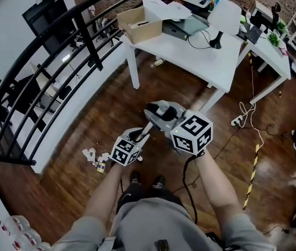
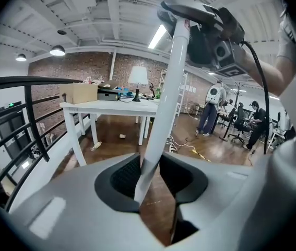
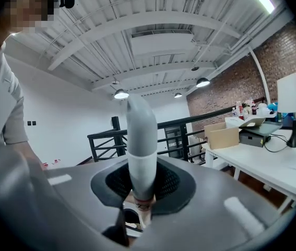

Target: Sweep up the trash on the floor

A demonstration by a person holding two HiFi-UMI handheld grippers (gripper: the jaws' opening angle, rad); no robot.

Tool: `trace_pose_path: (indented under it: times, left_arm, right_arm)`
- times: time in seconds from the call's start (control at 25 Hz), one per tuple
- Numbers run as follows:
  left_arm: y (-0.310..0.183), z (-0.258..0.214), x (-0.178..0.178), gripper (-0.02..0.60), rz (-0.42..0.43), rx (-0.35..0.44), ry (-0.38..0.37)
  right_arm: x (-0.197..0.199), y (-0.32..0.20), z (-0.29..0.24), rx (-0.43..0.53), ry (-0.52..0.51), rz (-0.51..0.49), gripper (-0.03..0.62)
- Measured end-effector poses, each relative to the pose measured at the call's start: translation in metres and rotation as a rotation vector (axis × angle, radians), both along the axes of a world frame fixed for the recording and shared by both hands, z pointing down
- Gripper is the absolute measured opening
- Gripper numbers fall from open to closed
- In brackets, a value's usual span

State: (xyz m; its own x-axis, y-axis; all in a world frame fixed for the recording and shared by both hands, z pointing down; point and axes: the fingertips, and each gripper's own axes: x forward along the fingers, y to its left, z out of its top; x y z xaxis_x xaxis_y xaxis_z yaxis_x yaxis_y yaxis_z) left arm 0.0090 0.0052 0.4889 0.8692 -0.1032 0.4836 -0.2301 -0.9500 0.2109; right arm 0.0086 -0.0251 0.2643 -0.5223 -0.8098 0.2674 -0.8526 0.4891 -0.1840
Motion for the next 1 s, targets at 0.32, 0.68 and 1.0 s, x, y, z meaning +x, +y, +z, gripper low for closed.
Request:
trace_pose_path:
  times: [0.32, 0.68, 1.0]
  left_arm:
    - [-0.053, 0.036, 0.104, 0.111, -0.005, -0.010, -0.007]
    - [-0.161, 0.110, 0.184, 0.115, -0.103, -0.086, -0.024]
    - [-0.233, 0.155, 0.214, 0.117, -0.250, -0.139, -0.050]
  right_arm:
    - [0.097, -0.062, 0.038, -0.063, 0.028, 0.025, 0.064]
    - [0.176, -0.177, 0.117, -0.160, 0.028, -0.103, 0.064]
    - [0.200, -0.254, 0.163, -0.195, 0.043, -0.224, 0.066]
